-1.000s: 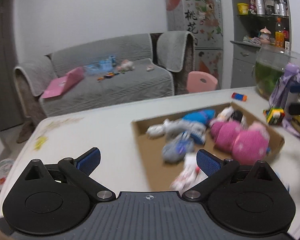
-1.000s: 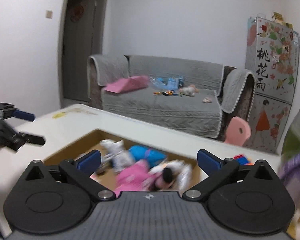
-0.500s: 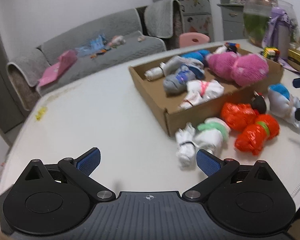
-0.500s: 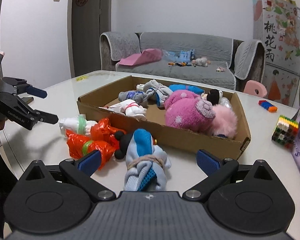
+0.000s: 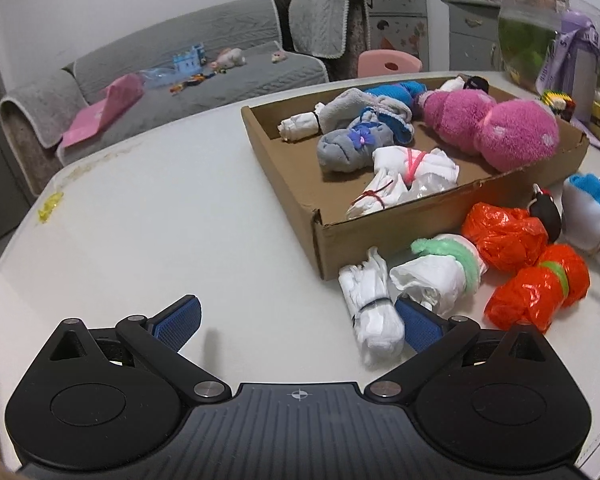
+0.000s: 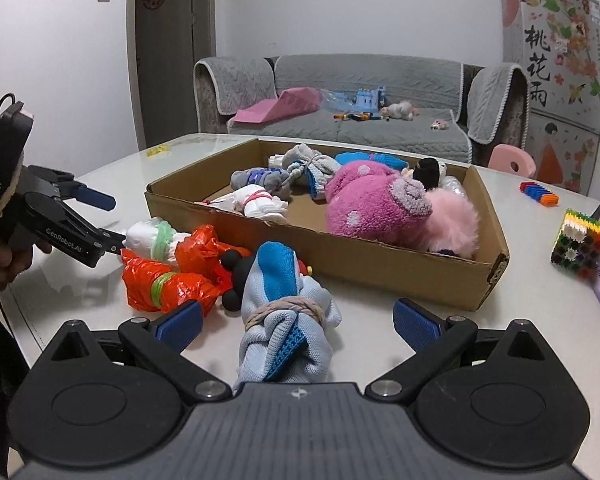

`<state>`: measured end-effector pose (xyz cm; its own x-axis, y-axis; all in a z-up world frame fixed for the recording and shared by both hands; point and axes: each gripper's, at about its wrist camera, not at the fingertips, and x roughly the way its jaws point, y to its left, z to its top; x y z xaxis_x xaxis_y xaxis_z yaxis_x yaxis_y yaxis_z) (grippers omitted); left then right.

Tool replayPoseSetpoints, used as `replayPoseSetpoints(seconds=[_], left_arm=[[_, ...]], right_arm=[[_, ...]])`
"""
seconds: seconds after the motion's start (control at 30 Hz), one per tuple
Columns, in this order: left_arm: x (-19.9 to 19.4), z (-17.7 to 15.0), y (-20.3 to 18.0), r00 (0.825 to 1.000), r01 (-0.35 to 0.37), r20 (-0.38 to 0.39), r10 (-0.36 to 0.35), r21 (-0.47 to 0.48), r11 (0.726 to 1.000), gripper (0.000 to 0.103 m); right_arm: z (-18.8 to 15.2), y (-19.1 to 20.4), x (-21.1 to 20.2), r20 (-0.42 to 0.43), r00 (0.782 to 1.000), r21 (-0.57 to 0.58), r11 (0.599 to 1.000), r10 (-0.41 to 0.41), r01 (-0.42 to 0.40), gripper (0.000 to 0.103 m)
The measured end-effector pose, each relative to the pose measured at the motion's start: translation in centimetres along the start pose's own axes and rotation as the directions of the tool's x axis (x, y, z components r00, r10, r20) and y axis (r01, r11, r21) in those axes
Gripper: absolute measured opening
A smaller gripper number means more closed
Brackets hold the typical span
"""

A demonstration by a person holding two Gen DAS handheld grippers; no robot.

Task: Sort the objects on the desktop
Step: 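Grasp light blue knit bundle with right tool while left tool grasps white sock bundle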

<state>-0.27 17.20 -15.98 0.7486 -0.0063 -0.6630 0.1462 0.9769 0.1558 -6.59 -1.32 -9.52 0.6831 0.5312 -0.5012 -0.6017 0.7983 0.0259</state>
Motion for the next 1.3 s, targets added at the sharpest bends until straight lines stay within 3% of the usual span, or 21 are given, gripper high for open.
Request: replayPoseSetpoints(seconds=[0.23,0.37,0.73,0.83,1.0,1.3], left_arm=[[0.2,0.3,-1.3,0.999,0.034,-0.002,-0.034,-0.027,0.999,0.103],[0.3,0.4,-2.1,0.999,0.047,-0.001,-0.048,-0.033,0.998,0.103],[0.4,0.5,-2.6,0.998,0.059,-0.001,-0.059,-0.063,0.996,0.103],[0.4,0.5,-2.6,0.997,0.08,-0.002,-0.081,-0.078,0.994,0.098],[-0.2,0.3,-3.0,0.994,0.11,0.012,-0.11,-0.085,0.99,0.08],[-1.1,0.1,-4.2,0.991,0.134,0.034,-0.132,-0.062,0.989,0.043]], right_arm=[[-0.2,0.4,0.3,-0.018,1.0,-0.017,1.0,-0.011,0.011,0.099],[-0.3,0.2,0.3,-0.039,0.999,-0.007,1.0,-0.014,0.014,0.087],[-0.5,-0.9,1.2,-0.102,0.993,0.03,0.998,-0.056,0.06,0.073],[-0.5,-0.9,1.1,-0.1,0.993,0.023,0.998,-0.06,0.062,0.068],[-0.5,-0.7,1.0,-0.091,0.994,0.007,0.998,-0.059,0.06,0.049],[-0.6,-0.7,0.8,-0.088,0.995,0.006,0.999,-0.052,0.053,0.046]])
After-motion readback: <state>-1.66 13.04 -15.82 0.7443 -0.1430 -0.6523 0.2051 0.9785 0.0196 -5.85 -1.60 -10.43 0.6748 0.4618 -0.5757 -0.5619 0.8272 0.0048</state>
